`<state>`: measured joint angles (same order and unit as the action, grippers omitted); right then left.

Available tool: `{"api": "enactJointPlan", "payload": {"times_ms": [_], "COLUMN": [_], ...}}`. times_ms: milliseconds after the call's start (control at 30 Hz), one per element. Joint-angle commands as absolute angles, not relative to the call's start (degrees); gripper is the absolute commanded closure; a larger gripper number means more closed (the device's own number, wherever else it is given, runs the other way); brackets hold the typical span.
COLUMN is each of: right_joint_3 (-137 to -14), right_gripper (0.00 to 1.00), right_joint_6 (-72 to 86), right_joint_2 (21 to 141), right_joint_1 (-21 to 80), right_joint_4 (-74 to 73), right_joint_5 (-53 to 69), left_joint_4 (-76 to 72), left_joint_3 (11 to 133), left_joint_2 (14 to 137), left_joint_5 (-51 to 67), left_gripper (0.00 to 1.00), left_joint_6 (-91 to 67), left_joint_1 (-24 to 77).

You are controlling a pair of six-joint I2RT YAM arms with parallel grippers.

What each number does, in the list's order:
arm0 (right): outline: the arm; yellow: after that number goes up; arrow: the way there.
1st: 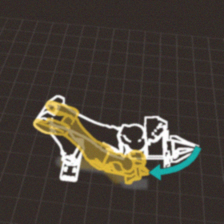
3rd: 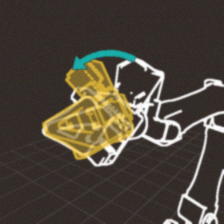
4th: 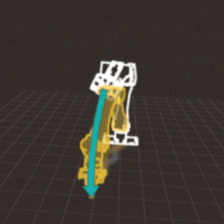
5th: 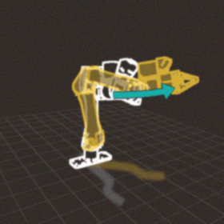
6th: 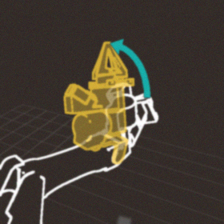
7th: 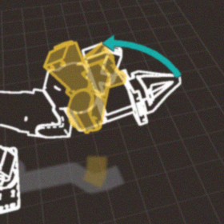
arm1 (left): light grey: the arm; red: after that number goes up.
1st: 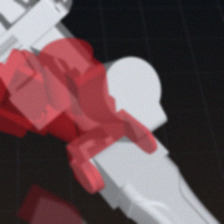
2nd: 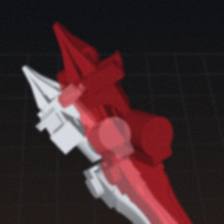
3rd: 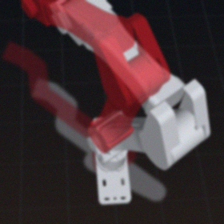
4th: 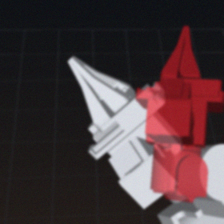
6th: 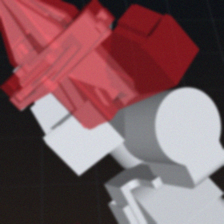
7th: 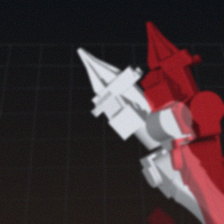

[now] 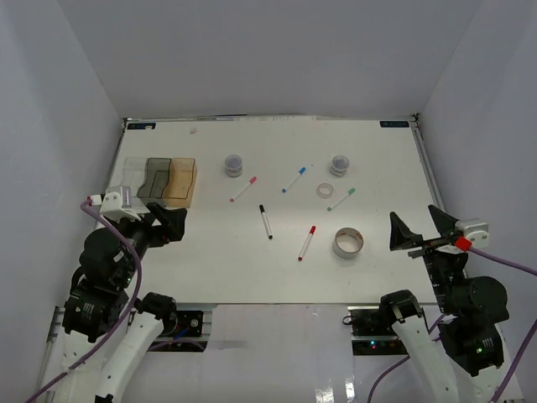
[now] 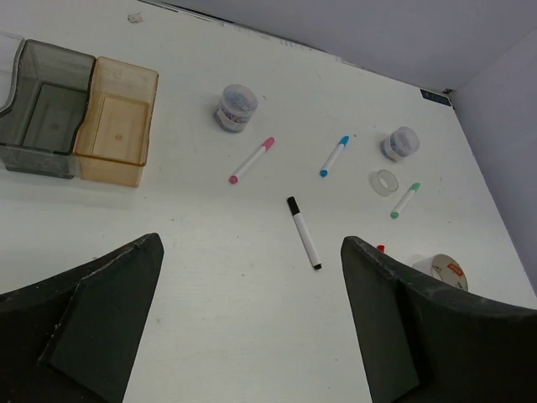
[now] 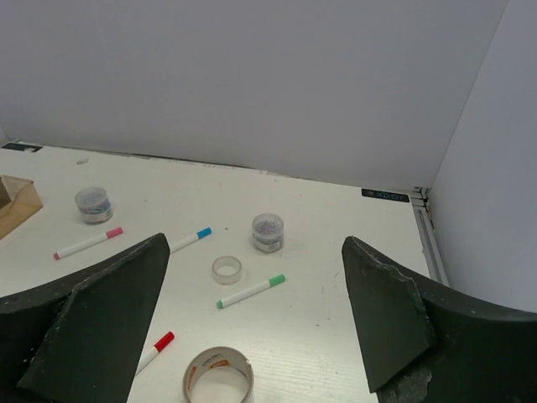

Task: Sort the stationery into containers
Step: Pick up the stationery from the center of the board.

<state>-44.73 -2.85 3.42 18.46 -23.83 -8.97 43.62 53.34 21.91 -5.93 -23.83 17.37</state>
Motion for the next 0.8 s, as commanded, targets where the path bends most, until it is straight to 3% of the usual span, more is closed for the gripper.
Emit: {"api": "enactJointPlan", "payload": {"times_ms": [0,467,600,767], "right_joint_3": [-43.77,-38.85,-38.06,-35.77], "right_gripper": [0.1,0.1,0.1,0.1], "right_joint_6": [-1.14,7.82,8.08,10.81], "right_joint_2": [5.18,13.78,17.05,18.46], "right_joint_1": [18.72,18.72,18.72,18.72], "right_joint_4": [-21.53,-21.27,-21.62,-21.27], "right_joint_5": [-6.07,-3.08,-2.9,-5.54], "left_joint_4": [43.42,39.38,33.07,28.92], "left_joint_3": [52.82,49.4,49.48,57.54], "left_joint_2": [22.76,33.21,42.52,62.99], "left_joint_5": [-4.57,-3.87,-1.59,-1.49], "left_gripper": [0.02,0.02,0.02,0.02], "left_joint_6": [-25.49,-27.51,-27.43,-24.97], "left_joint_1": [17.31,17.4,17.31,17.31]}}
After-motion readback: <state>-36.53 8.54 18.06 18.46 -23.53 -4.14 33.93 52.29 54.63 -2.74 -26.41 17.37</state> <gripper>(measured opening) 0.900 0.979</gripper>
